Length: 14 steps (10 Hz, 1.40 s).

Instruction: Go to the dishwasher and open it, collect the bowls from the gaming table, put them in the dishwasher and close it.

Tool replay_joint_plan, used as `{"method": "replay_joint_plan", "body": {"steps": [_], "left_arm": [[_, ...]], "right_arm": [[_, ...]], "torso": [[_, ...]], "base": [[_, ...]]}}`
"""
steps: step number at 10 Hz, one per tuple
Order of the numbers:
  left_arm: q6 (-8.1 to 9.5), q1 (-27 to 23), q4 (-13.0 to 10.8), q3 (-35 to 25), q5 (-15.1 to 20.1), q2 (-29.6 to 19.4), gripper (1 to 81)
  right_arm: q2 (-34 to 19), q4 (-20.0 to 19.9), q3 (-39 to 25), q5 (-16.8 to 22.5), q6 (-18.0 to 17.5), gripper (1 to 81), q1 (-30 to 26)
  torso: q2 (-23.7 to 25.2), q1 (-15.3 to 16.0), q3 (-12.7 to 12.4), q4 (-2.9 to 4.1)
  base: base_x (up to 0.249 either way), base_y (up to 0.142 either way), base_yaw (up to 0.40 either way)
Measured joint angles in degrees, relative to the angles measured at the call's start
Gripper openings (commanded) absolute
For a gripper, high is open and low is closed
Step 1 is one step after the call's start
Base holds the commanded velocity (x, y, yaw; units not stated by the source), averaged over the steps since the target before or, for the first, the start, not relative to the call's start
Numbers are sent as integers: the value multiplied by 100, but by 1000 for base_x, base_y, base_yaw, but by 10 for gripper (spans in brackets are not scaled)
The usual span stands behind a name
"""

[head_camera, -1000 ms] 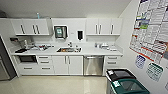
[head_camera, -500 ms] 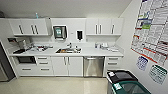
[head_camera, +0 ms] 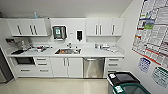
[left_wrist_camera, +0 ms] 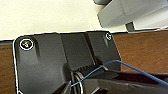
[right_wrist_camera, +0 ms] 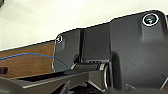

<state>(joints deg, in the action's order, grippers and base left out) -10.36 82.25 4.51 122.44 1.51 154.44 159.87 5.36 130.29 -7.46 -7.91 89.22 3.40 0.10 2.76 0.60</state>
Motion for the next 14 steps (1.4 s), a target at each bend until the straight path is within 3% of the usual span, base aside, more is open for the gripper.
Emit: {"method": "replay_joint_plan", "body": {"steps": [14], "left_arm": [[4,66,0,2,20,-17,811]], "right_arm": [[59,20,39,39,4,811,2]], "torso": [[0,-9,0,0]], "base": [[99,0,0]]}}
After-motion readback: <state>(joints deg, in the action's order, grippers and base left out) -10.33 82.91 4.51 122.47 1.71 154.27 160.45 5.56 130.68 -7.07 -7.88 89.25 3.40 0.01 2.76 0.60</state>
